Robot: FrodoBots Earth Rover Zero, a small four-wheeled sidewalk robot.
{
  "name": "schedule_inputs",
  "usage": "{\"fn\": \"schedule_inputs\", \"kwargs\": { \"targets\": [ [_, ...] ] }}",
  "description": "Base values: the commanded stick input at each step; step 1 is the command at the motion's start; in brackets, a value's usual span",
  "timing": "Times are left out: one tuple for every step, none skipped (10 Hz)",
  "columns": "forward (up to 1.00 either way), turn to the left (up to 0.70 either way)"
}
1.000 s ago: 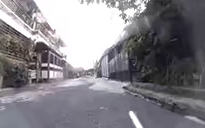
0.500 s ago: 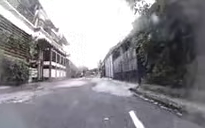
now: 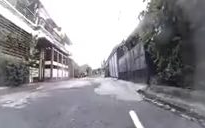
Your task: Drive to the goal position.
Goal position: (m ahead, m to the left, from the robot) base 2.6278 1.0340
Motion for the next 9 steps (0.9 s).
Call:
{"fn": "schedule_inputs", "kwargs": {
  "targets": [
    [0.85, -0.23],
    [0.85, -0.27],
    [0.85, -0.31],
    [0.85, -0.33],
    [0.85, -0.32],
    [0.85, -0.27],
    [0.85, -0.05],
    [0.85, 0.00],
    [0.85, 0.00]
  ]
}}
